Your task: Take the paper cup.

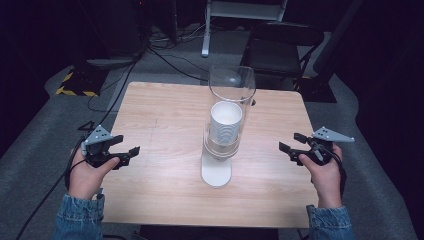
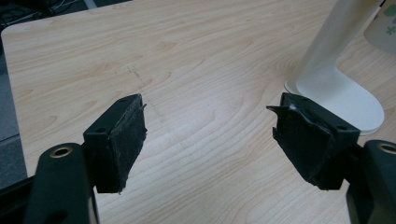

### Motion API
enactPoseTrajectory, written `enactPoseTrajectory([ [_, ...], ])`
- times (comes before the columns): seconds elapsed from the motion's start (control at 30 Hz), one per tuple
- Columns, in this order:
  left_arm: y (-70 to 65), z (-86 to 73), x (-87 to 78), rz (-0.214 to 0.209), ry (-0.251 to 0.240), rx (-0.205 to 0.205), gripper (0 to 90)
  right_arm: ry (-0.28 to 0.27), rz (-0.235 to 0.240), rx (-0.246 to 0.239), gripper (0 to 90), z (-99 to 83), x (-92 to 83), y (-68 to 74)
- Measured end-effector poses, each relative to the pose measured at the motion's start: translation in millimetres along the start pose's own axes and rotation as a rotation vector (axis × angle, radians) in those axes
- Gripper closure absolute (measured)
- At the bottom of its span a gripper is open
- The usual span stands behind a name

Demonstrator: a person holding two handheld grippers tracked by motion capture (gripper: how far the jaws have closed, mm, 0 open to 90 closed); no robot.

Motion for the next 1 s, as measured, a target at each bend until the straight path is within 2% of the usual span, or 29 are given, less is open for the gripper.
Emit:
enactPoseTrajectory([
  [0.27, -0.1, 0.4, -0.7, -0.001, -0.002, -0.005, 23.5, 0.006, 0.019, -0.018, 24.2, 2.8, -0.2, 9.6],
  [0.5, -0.6, -0.5, -1.8, -0.003, -0.006, -0.01, 23.5, 0.004, 0.065, -0.053, 24.3, 8.4, 7.0, 31.9],
  [0.77, -0.1, -3.8, -2.6, 0.0, 0.0, -0.009, 23.6, 0.027, 0.165, -0.125, 22.1, 13.7, 30.4, 70.5],
  [0.9, -0.6, -4.9, -2.1, -0.001, 0.007, -0.007, 23.6, 0.023, 0.238, -0.125, 21.1, 14.1, 37.2, 84.8],
  [1.0, -0.9, -4.8, -1.2, -0.001, 0.005, -0.007, 23.6, 0.02, 0.256, -0.148, 19.9, 16.1, 38.7, 95.3],
])
Point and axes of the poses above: each handheld gripper's, and its own axes: x roughly forward along the jaws, z roughly out of its top, y roughly to its left, the point moved 7 cm from there along x, roughly forward along the jaws, and after that the axes turned 12 degrees about y, right-handed, at the moved point
